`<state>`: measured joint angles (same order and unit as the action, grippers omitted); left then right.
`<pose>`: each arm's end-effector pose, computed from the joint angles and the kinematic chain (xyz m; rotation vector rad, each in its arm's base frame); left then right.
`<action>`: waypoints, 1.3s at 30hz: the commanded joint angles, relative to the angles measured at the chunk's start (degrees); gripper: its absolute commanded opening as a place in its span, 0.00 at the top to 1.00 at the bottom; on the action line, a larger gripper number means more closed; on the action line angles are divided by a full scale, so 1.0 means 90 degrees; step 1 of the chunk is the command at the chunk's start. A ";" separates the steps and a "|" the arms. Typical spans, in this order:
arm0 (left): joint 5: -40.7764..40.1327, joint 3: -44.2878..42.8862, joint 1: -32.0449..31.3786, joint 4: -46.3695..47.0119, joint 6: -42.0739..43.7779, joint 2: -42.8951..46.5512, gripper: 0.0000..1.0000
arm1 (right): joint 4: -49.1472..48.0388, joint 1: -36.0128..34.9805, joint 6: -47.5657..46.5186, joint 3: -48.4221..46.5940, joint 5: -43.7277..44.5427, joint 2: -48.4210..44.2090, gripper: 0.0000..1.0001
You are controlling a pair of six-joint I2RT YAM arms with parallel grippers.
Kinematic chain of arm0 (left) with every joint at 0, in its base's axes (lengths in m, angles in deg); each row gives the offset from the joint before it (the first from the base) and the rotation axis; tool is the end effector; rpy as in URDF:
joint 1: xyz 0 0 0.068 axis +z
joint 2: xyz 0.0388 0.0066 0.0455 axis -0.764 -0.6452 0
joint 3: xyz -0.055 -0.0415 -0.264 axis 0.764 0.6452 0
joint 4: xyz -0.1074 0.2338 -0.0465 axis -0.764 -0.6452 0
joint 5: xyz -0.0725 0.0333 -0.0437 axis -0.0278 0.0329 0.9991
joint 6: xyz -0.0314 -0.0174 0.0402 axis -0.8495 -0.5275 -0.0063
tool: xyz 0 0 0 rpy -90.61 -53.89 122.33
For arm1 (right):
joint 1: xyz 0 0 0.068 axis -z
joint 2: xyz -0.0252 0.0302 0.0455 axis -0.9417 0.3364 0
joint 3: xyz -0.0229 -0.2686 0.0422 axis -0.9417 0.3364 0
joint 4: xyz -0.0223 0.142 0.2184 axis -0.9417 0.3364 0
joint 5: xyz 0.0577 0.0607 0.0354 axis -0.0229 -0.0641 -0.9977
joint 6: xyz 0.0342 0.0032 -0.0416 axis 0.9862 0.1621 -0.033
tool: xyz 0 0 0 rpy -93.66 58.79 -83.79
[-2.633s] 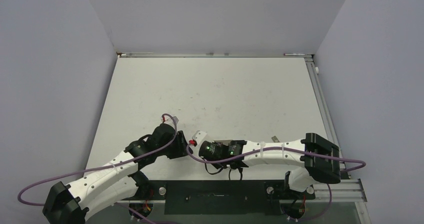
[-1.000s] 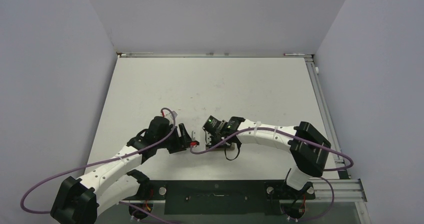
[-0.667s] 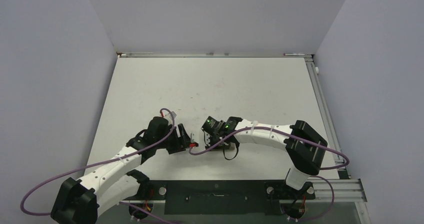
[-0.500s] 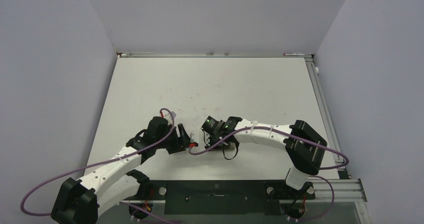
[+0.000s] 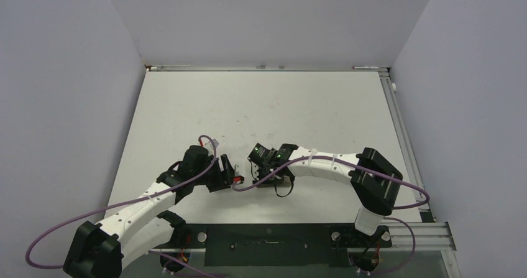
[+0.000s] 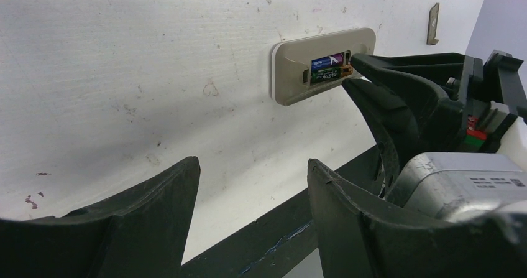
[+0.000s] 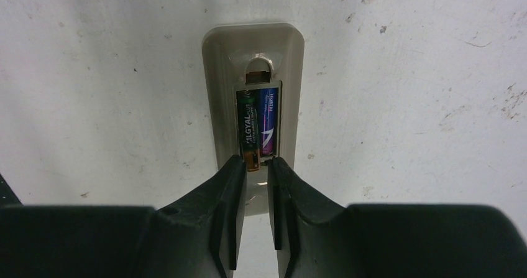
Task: Load the batteries into the remote control
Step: Load the battery into the remote control.
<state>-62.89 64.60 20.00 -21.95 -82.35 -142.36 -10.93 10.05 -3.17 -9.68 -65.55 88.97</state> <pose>0.1489 -0.0985 0.1759 -0.2547 2.5712 -0.9816 0.1605 0.2871 0.1871 -2.0518 1.9839 0.2239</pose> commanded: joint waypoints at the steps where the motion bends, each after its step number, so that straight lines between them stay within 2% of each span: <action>1: 0.0136 0.0034 0.0052 0.0227 0.0126 0.0116 0.39 | -0.0081 0.0049 -0.0062 -0.0281 -0.0080 0.0006 0.78; 9: 0.0221 0.0044 0.0054 0.0327 0.0114 0.0040 0.39 | -0.0336 0.0078 0.0264 -0.0137 0.0174 -0.0515 0.75; 17: 0.0268 -0.0009 0.0052 0.0464 0.0097 -0.0107 0.39 | -0.0613 0.0120 0.1253 0.0276 0.0490 -0.1389 0.73; 24: 0.0399 -0.0090 0.0043 0.0790 0.0088 -0.0523 0.39 | -0.1339 0.0394 0.2878 0.0756 0.0929 -0.2295 0.73; 29: 0.0600 -0.0182 0.0034 0.1140 0.0029 -0.1050 0.39 | -0.1462 0.0430 0.4392 0.0782 0.1415 -0.2553 0.73; 34: 0.0611 -0.0398 -0.0025 0.1289 0.0069 -0.1471 0.39 | -0.1623 0.0444 0.5311 0.1160 0.1961 -0.2812 0.72; 39: 0.0545 -0.0546 -0.0110 0.1381 0.0082 -0.1802 0.40 | -0.2008 0.0494 0.6278 0.1825 0.2276 -0.3301 0.65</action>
<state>-58.65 62.96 19.69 -13.67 -82.46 -157.00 -25.07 13.81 43.58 4.27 -49.60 63.03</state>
